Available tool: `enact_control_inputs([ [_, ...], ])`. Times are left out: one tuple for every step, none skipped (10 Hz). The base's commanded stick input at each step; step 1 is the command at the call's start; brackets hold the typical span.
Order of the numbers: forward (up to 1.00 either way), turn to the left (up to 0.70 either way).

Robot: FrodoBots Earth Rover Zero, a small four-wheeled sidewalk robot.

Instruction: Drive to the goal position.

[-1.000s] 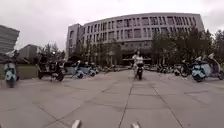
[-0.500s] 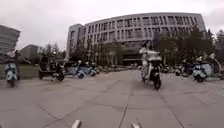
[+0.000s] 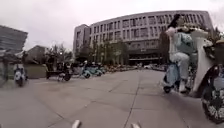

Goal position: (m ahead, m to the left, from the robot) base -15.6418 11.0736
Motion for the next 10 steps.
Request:
enact_control_inputs([
  [0.00,1.00],
  [0.00,1.00],
  [0.00,1.00],
  [0.00,1.00],
  [0.00,1.00],
  [0.00,1.00],
  [0.00,1.00],
  [0.00,1.00],
  [0.00,1.00],
  [0.00,1.00],
])
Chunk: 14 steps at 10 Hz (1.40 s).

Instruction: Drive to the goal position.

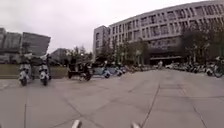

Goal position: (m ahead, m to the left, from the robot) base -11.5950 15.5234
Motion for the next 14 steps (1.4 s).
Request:
enact_control_inputs([
  [0.00,1.00],
  [0.00,1.00],
  [0.00,1.00],
  [0.00,1.00],
  [0.00,1.00],
  [0.00,1.00],
  [0.00,1.00],
  [0.00,1.00],
  [0.00,1.00],
  [0.00,1.00],
  [0.00,1.00],
  [0.00,1.00],
  [0.00,1.00],
  [0.00,1.00],
])
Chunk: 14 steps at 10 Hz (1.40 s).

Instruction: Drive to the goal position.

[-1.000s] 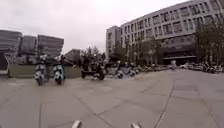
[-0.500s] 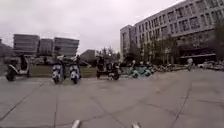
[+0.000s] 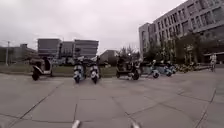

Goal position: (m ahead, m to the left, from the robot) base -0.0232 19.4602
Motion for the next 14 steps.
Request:
enact_control_inputs([
  [0.00,1.00],
  [0.00,1.00],
  [0.00,1.00],
  [0.00,1.00],
  [0.00,1.00],
  [0.00,1.00],
  [0.00,1.00],
  [0.00,1.00],
  [0.00,1.00],
  [0.00,1.00],
  [0.00,1.00],
  [0.00,1.00],
  [0.00,1.00],
  [0.00,1.00],
])
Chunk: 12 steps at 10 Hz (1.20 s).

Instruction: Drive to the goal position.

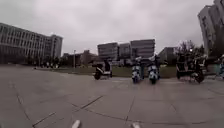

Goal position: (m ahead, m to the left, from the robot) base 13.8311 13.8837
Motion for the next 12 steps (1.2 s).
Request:
enact_control_inputs([
  [0.00,1.00],
  [0.00,1.00],
  [0.00,1.00],
  [0.00,1.00],
  [0.00,1.00],
  [0.00,1.00],
  [0.00,1.00],
  [0.00,1.00],
  [0.00,1.00],
  [0.00,1.00],
  [0.00,1.00],
  [0.00,1.00],
])
